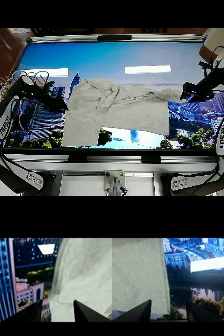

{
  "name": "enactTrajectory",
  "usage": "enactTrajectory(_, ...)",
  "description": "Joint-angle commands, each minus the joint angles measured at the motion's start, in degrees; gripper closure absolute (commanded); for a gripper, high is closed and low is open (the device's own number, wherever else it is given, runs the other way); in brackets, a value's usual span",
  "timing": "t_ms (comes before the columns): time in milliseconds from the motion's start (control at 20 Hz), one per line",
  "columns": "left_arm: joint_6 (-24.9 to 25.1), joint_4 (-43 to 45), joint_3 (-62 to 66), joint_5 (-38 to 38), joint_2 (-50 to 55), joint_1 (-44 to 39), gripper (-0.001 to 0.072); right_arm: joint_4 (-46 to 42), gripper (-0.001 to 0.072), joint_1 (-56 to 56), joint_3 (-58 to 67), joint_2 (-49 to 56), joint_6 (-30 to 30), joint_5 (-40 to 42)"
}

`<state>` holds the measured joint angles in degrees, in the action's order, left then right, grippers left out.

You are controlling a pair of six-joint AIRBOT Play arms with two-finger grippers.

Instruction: Fold the shirts.

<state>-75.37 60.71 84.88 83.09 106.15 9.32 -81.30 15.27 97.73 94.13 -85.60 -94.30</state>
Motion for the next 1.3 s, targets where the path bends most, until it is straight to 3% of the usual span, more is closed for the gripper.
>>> enactTrajectory(0,0.3,0.1,-0.9,-3.0,1.2,-1.1,0.023,-0.2,0.0163,0.0,0.0,0.0,0.4,-1.2)
enactTrajectory(50,0.4,0.1,-0.9,-3.2,1.3,-1.3,0.0248,-0.7,0.0163,0.0,0.0,0.0,0.6,-1.8)
enactTrajectory(100,0.4,0.1,-0.9,-3.2,1.4,-1.5,0.0333,-0.9,0.0163,0.0,-0.4,-0.1,1.4,-2.8)
enactTrajectory(250,1.8,-0.5,-0.9,-2.0,1.4,-1.9,0.0657,-1.6,0.0163,0.3,-9.0,-1.9,4.0,-3.8)
enactTrajectory(500,4.9,-1.4,-0.9,0.5,0.1,-1.8,0.0672,7.0,0.0163,2.4,-34.9,-9.7,3.8,11.1)
enactTrajectory(650,4.9,-2.8,-0.9,0.6,-0.6,-1.9,0.0672,8.8,0.0163,2.3,-42.9,-10.1,3.8,18.2)
enactTrajectory(1100,5.9,-7.7,-0.9,2.0,-1.4,-2.0,0.0672,10.7,0.0164,-0.9,-46.6,-10.0,4.0,26.6)
enactTrajectory(1150,5.9,-8.0,-0.9,2.1,-1.5,-2.1,0.0673,10.8,0.0251,-2.4,-46.5,-10.0,5.1,26.6)
enactTrajectory(1200,5.9,-8.1,-0.9,2.2,-2.1,-2.2,0.0674,10.8,0.0521,-4.0,-46.5,-10.1,5.1,26.5)
enactTrajectory(1250,6.0,-8.1,-0.8,2.1,-3.0,-2.3,0.0675,11.2,0.0638,-5.2,-46.1,-10.3,4.8,26.4)
